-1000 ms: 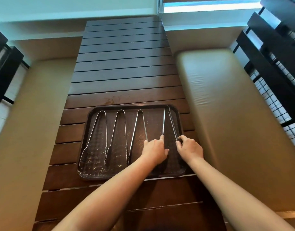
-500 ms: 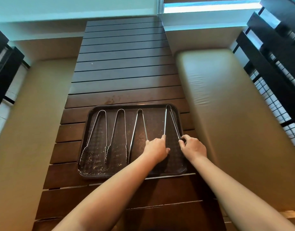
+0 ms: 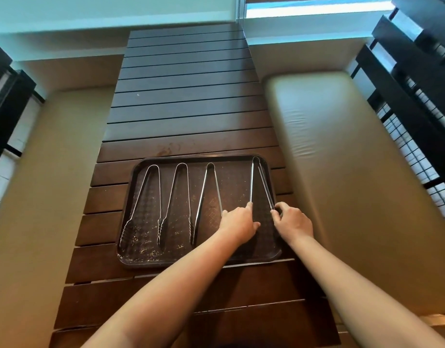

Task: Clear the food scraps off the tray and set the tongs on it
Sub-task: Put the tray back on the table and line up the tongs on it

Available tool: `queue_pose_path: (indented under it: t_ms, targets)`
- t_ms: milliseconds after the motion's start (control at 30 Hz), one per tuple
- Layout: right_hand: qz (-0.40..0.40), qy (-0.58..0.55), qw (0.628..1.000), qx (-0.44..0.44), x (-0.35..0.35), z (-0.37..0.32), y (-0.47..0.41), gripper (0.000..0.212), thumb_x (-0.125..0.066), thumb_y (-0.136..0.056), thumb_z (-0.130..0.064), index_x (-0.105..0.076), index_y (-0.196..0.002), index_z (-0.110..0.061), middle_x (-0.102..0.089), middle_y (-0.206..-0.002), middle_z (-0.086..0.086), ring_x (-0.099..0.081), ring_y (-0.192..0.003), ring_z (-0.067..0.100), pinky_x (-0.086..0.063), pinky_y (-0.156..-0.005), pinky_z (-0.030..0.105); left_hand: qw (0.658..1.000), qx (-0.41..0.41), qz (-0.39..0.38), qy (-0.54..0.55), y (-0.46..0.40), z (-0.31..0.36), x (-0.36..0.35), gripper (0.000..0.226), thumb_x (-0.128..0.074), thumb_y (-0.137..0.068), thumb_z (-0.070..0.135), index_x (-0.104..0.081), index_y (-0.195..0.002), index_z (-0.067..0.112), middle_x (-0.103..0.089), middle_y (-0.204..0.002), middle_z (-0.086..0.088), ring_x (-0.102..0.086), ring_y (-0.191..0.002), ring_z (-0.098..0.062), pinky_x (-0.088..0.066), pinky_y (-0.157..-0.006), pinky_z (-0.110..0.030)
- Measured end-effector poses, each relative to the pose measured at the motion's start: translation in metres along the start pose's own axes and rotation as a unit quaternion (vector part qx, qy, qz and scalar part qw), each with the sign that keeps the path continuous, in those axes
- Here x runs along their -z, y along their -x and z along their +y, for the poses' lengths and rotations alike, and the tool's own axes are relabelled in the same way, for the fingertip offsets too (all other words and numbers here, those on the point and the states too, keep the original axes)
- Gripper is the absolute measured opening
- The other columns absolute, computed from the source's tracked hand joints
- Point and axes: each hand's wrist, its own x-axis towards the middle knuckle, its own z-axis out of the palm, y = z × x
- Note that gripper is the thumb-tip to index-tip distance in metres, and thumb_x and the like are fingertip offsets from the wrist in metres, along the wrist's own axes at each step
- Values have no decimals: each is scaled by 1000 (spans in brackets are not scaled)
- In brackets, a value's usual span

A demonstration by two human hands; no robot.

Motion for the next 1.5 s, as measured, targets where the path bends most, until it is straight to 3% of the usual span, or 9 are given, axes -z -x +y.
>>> queue_pose_path:
  t_ms: [100,267,600,1033,1233,1500]
  targets:
    - [-7,-46,999,-12,0,3,0,32,-41,-98,-38,-59,-120,-23,-67,-110,8,-60,-103,31,-43,-75,31,1000,3,3,-4,0,-1,1,62,-46,-95,39,-21,-147,15,-57,-126,-10,-51,-120,-28,-32,-104,-47]
    - [-70,-138,988,-4,-3,14,-1,31,-47,-94,-33,-60,-122,-27,-66,-116,6,-59,-106,26,-47,-88,33,1000,14,14,2,1,-4,3,59,-46,-94,35,-23,-145,16,-58,-123,-9,-53,-117,-29,-32,-101,-45]
    - [-77,-141,987,3,2,14,-4,41,-59,-88,-31,-57,-129,-24,-62,-85,-7,-60,-91,18,-45,-80,29,1000,15,4,25,2,-3,2,61,-46,-95,35,-20,-147,16,-57,-125,-8,-51,-119,-27,-31,-104,-46]
    - [-67,-141,988,7,3,15,-4,39,-57,-90,-26,-56,-128,-25,-59,-82,-8,-57,-87,17,-42,-76,26,999,20,10,25,-2,0,0,58,-46,-95,33,-24,-145,16,-54,-129,-8,-50,-121,-28,-30,-104,-48]
    - [-66,-132,989,-5,1,16,-2,38,-55,-89,-29,-56,-127,-26,-65,-100,1,-60,-96,23,-45,-80,29,999,17,10,29,-4,0,-2,58,-47,-95,33,-23,-146,16,-53,-130,-6,-49,-122,-27,-30,-104,-50]
    - [-70,-131,989,-7,1,17,0,38,-55,-90,-30,-55,-128,-26,-60,-90,-5,-60,-94,21,-45,-78,28,1000,15,11,19,-3,2,0,59,-48,-94,35,-25,-145,16,-55,-128,-7,-50,-121,-26,-30,-104,-49]
